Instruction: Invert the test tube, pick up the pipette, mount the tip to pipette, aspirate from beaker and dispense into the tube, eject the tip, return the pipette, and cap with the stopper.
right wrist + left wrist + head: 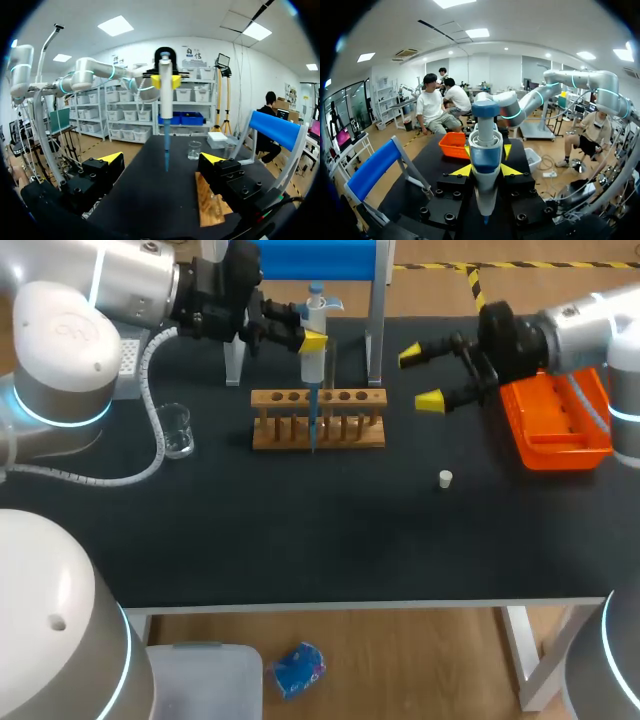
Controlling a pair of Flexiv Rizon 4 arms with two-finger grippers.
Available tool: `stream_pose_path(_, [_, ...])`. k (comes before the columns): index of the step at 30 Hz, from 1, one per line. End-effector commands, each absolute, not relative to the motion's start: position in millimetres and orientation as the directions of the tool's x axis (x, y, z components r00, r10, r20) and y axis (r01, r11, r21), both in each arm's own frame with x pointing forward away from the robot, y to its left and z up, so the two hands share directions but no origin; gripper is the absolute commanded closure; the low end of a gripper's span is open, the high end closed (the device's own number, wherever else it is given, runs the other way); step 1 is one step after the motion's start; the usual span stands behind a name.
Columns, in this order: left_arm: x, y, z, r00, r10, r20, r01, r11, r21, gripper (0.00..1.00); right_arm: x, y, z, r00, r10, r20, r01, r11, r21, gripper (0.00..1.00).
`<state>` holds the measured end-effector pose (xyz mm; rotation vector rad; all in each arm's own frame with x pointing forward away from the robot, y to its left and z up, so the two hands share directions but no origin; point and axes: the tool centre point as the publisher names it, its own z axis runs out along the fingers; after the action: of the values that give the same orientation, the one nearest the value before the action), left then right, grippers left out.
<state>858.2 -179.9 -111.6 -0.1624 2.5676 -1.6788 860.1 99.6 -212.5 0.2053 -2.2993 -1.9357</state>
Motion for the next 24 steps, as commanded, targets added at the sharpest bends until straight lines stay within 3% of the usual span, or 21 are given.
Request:
stream_pose_path(1, [859, -180, -112, -0.992, -0.126, -0.002, -0.048, 0.396, -0.917, 1.00, 846, 119, -220, -0.981, -0.196, -0.013, -0.040, 0.136, 0.990, 0.00])
stream_pose_path(24, [859, -180, -112, -0.992, -0.126, -0.002, -0.048, 0.396, -0.917, 1.00, 859, 214, -195, -0.968, -0.249, -0.016, -0.017, -0.001, 1.000, 0.00])
